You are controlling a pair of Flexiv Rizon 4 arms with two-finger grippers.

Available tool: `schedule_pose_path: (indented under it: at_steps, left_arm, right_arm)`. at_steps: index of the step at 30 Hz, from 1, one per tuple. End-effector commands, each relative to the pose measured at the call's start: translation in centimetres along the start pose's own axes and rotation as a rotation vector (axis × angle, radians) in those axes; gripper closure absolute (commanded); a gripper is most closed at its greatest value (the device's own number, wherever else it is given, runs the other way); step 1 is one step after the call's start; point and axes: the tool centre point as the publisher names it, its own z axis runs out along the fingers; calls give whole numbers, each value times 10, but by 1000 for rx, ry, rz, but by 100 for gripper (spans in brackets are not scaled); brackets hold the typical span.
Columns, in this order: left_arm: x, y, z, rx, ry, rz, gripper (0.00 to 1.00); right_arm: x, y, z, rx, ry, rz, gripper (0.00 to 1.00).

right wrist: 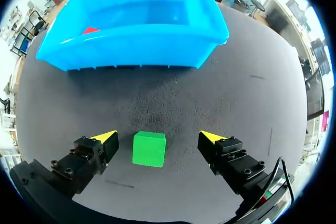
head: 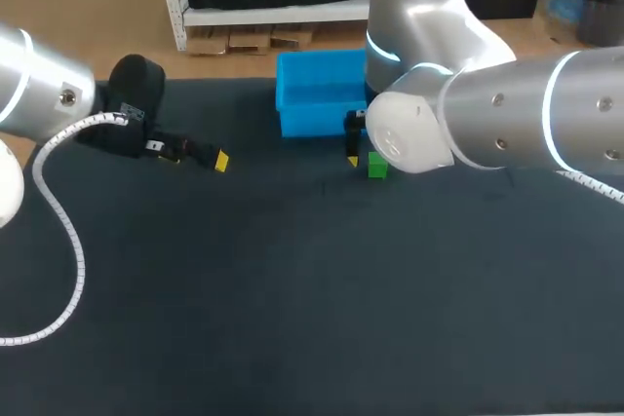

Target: Use the left arm to pick the red cube and place it into the blue plastic box first, then use the right arm to grasp the green cube and put it into the same blue plastic box after the first action is fully finished.

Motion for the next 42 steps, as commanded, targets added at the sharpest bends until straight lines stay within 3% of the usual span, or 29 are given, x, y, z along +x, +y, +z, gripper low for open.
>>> schedule_pose_path:
  at_steps: [1, 5, 7, 9, 10, 11, 20, 29, 42]
  left_arm:
    - [1, 1, -1, 7, -6, 2, 0]
    - [1, 1, -1, 7, -6, 2, 0]
    - [1, 1, -1, 7, -6, 2, 0]
    - [1, 1, -1, 7, -6, 2, 0]
    - [1, 1, -1, 7, -6, 2, 0]
    - [1, 1, -1, 7, -6, 2, 0]
    - [1, 1, -1, 7, -6, 2, 0]
    - [1, 1, -1, 7, -6, 2, 0]
    - [1, 1, -1, 7, -6, 2, 0]
  right_arm:
    - [-3, 1, 5, -2, 10, -2, 0]
    - [-3, 2, 8, 2, 17, -7, 3]
    - [-2, 2, 10, -7, 25, -5, 44]
    - [-3, 3, 11, -6, 27, -13, 64]
    - [-2, 3, 12, -11, 29, -14, 95]
    - [-2, 3, 13, -12, 30, -14, 100]
    - [-1, 0, 11, 2, 35, -5, 100]
    - [-2, -6, -16, -43, -14, 14, 100]
    - [-1, -14, -116, -159, -173, 10, 100]
